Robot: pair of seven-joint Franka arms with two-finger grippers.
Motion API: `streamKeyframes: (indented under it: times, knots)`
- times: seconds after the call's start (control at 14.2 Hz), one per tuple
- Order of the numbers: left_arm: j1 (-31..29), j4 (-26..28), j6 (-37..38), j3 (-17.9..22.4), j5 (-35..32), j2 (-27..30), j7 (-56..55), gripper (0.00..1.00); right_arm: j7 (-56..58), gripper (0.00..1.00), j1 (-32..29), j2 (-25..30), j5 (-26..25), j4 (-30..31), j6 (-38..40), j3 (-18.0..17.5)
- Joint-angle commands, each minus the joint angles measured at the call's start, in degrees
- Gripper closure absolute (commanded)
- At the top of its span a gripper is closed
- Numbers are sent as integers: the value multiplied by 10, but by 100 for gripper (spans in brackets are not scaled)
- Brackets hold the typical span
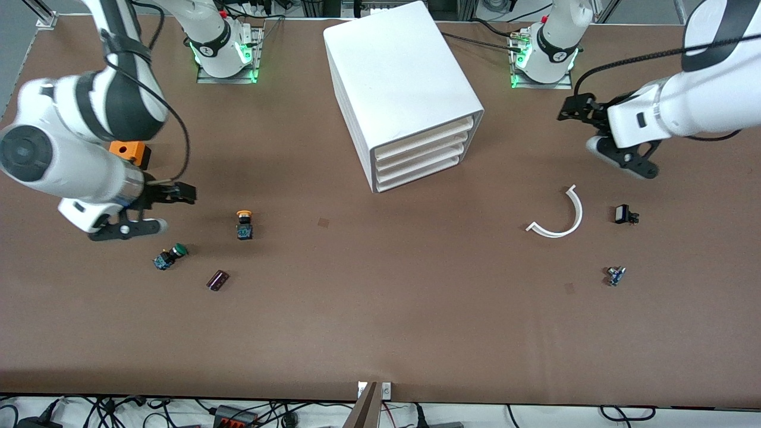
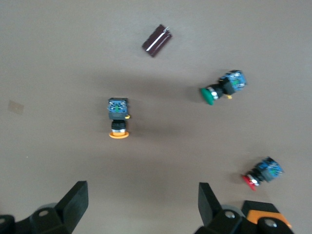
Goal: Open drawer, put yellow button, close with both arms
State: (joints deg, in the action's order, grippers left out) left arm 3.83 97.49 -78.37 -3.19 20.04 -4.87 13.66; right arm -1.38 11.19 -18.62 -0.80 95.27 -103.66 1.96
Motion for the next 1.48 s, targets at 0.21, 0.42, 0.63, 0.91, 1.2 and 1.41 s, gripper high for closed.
streamKeyframes:
  times: [0.21,0.42,0.63,0.91,1.2,1.41]
  knots:
    - [17,-25,-5,-1,210,-144,35,0,-15,0,31,-93,2,2,-61,2]
    - [25,-1,-30,-1,291,-208,197,6,-16,0,33,-135,5,2,-104,0]
    - [26,30,-52,-1,370,-224,233,19,-15,0,36,-171,37,3,-135,-2]
    - [28,88,-46,-1,427,-229,282,28,-16,0,45,-193,38,4,-142,-3]
    - [31,112,-33,-20,431,-236,343,42,-17,0,45,-200,38,11,-140,-3]
    - [31,132,-28,-22,430,-237,367,46,-17,4,43,-201,38,11,-141,-3]
